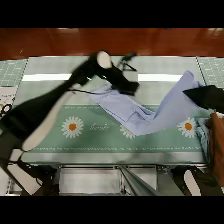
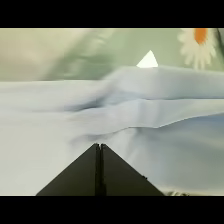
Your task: Fold the shirts.
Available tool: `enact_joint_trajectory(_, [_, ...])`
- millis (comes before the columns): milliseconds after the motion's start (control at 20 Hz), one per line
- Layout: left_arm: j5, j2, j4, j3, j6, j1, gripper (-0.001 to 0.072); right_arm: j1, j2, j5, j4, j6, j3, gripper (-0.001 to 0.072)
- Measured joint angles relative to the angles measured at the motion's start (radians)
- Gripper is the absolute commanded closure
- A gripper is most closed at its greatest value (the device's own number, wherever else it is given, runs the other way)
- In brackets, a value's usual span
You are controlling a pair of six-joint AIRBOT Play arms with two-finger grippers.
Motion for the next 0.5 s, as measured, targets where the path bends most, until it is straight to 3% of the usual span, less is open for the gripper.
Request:
enact_joint_trajectory(250, [0.005, 0.332, 0.063, -0.249, 0.027, 0.296, 0.0688, 0.304, -0.243, -0.263, 0.051, -0.011, 0.022, 0.0683])
enact_joint_trajectory(500, [0.055, 0.652, 0.078, -0.575, 0.077, 0.517, 0.0687, 0.549, -0.614, -0.468, 0.088, -0.041, 0.172, 0.0683])
